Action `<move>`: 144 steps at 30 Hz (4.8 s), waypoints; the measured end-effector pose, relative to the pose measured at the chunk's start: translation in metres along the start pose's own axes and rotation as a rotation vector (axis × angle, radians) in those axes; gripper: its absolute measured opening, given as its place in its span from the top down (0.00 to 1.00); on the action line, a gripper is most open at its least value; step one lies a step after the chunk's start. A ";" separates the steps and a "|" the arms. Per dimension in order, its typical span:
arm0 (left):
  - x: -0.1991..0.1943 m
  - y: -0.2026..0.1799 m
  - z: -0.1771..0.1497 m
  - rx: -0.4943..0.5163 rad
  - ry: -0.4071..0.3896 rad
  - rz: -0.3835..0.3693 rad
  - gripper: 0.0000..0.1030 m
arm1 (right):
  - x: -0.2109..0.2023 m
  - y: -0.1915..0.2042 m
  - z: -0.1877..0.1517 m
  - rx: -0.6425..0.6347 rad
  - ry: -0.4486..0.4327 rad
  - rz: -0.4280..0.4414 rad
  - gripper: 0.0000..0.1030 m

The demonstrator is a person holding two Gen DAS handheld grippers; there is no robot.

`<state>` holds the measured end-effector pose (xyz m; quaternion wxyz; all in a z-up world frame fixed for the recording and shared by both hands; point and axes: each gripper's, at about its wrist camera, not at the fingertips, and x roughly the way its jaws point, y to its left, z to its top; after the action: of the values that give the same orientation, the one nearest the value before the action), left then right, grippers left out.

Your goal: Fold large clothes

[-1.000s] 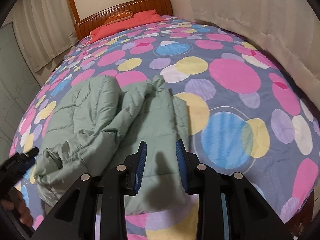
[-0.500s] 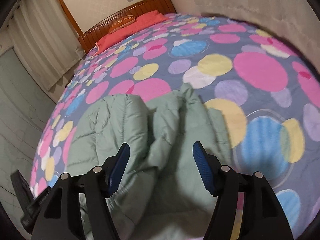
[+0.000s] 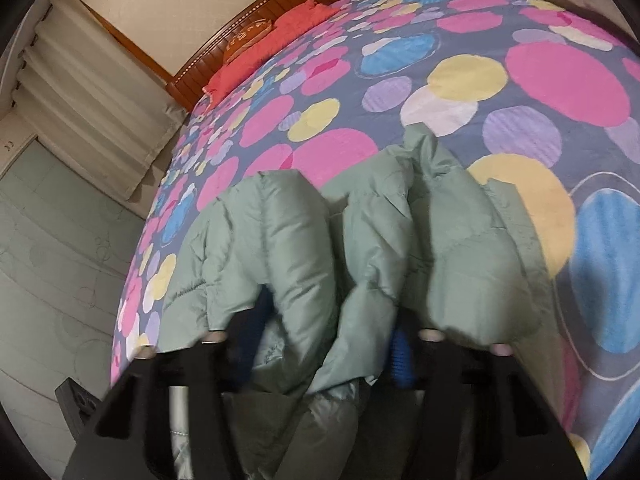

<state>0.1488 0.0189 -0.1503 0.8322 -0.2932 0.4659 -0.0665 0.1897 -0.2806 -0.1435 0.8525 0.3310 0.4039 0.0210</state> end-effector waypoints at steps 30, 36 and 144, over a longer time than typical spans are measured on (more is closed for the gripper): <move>0.027 -0.073 -0.008 0.147 0.045 -0.043 0.33 | -0.031 -0.069 0.027 0.044 -0.045 -0.015 0.83; 0.029 -0.070 -0.008 0.152 0.044 -0.030 0.32 | -0.052 -0.066 0.022 0.049 -0.063 -0.005 0.44; 0.102 -0.093 0.008 0.219 0.265 -0.187 0.21 | 0.006 -0.119 0.025 0.082 0.087 0.119 0.63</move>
<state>0.2270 -0.0936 -0.1713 0.7806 -0.2317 0.5324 -0.2316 0.1835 -0.3853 -0.2051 0.8173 0.3878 0.4206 0.0693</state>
